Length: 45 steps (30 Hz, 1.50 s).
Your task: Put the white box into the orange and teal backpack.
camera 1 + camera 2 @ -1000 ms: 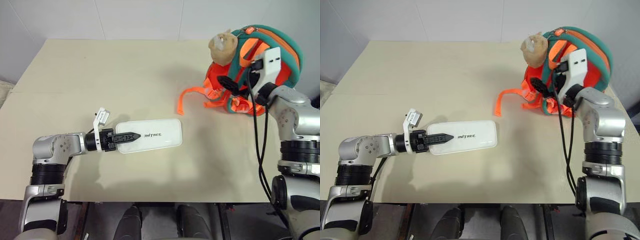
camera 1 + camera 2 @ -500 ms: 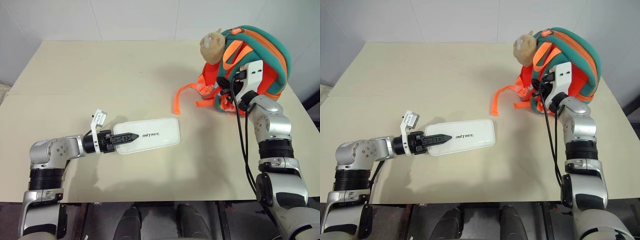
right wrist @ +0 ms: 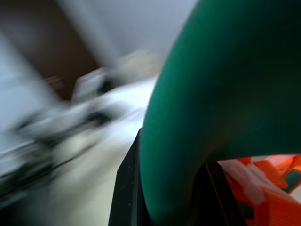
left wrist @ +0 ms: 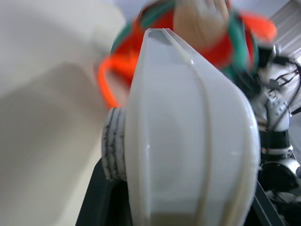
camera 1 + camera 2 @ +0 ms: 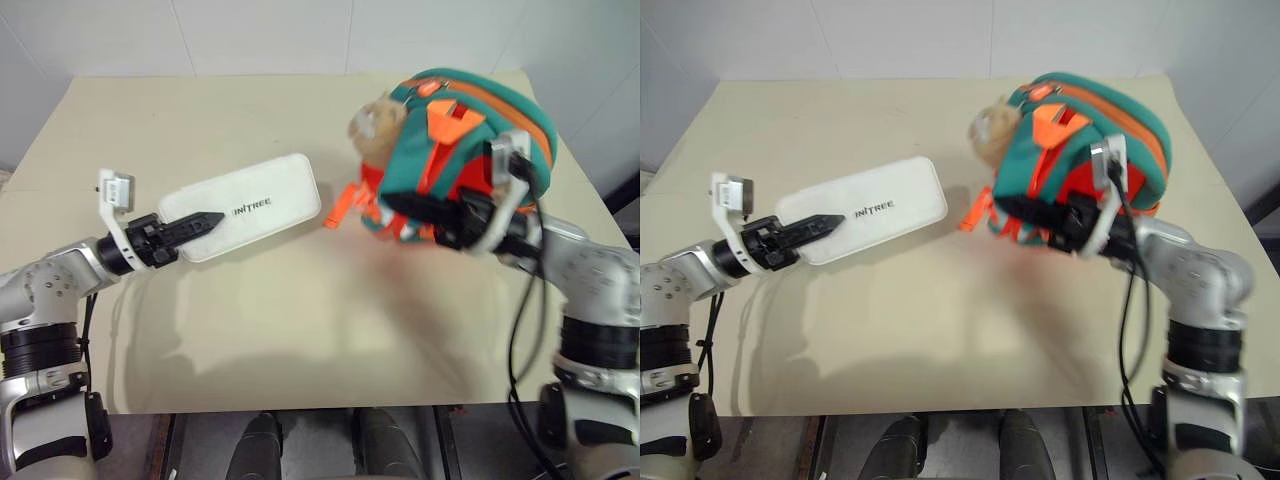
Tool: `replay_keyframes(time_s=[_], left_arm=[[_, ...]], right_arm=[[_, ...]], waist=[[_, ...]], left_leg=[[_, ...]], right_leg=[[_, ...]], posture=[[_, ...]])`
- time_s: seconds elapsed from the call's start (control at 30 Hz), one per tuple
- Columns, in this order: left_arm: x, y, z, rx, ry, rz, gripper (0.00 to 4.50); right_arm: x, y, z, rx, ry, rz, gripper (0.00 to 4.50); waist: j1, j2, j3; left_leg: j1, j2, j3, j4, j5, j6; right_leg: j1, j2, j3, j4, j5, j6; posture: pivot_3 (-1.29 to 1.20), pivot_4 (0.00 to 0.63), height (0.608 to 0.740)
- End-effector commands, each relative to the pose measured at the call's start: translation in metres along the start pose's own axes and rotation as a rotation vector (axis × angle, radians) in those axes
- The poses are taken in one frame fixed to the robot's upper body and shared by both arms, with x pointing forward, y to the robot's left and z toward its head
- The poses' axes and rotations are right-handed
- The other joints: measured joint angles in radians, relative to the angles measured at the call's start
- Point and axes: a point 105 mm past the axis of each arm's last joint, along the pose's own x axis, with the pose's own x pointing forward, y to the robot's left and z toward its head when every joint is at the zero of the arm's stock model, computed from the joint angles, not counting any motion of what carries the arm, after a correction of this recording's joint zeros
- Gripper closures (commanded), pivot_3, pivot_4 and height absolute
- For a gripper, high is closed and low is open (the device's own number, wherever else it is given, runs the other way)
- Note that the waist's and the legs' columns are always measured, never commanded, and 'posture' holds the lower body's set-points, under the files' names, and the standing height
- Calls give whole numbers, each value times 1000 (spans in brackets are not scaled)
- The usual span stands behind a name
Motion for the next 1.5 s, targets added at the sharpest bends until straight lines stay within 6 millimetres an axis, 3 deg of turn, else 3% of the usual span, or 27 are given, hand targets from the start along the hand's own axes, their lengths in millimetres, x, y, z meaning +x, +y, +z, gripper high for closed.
replay_keyframes(time_s=[0.03, 0.13, 0.3, 0.57, 0.83, 1.07, 1.33, 1.5], left_arm=[[-9, -18, 20, 98, -57, -53, 3270], [-12, -23, 23, 120, -70, -60, 3270], [-12, -39, 25, 170, -78, -123, 3270], [-13, -74, 49, 259, -191, -206, 3270], [4, -98, 47, 264, -137, -307, 3270], [18, -83, 37, 286, -73, -293, 3270], [27, -55, 53, 413, -80, -238, 3270], [28, -48, 49, 433, 0, -260, 3270]], right_arm=[[-1, 51, -9, 13, 78, 186, 4488], [-8, 58, -15, 56, 105, 172, 4488], [-21, 41, -17, 86, 125, 62, 4488], [-20, 19, -20, 72, 129, 10, 4488], [-23, 9, -25, 78, 154, 2, 4488], [-24, 10, -28, 72, 161, 7, 4488], [-33, 19, -32, 72, 172, -10, 4488], [-38, 25, -37, 80, 189, -17, 4488]], waist=[[0, 0, 0], [5, -1, 0], [15, -2, 1], [26, -3, 1], [27, -3, 1], [27, -3, 1], [29, -3, 1], [28, -3, 1]], left_leg=[[0, 0, 0, 0, -1, 0], [0, 0, 1, 3, -1, 1], [1, -1, 1, 6, -1, 1], [1, -1, 1, 6, 0, 1], [0, -1, 1, 7, 0, 1], [1, -1, 1, 7, 0, 1], [0, -1, 1, 7, 0, 1], [0, -1, 1, 7, 0, 1]], right_leg=[[0, 0, 0, -1, 0, 0], [0, 0, 0, -3, 0, 0], [1, 0, 0, -1, 2, 0], [1, 0, 0, -1, 3, 0], [2, 0, 0, -1, 3, 0], [2, 0, 0, -1, 3, 1], [2, 1, 0, -2, 3, 1], [2, 1, 0, -2, 3, 1]], posture=[[0, 150, 740], [0, 150, 740], [0, 150, 740], [0, 150, 740], [0, 150, 740], [0, 150, 740], [0, 150, 740], [0, 150, 740]])
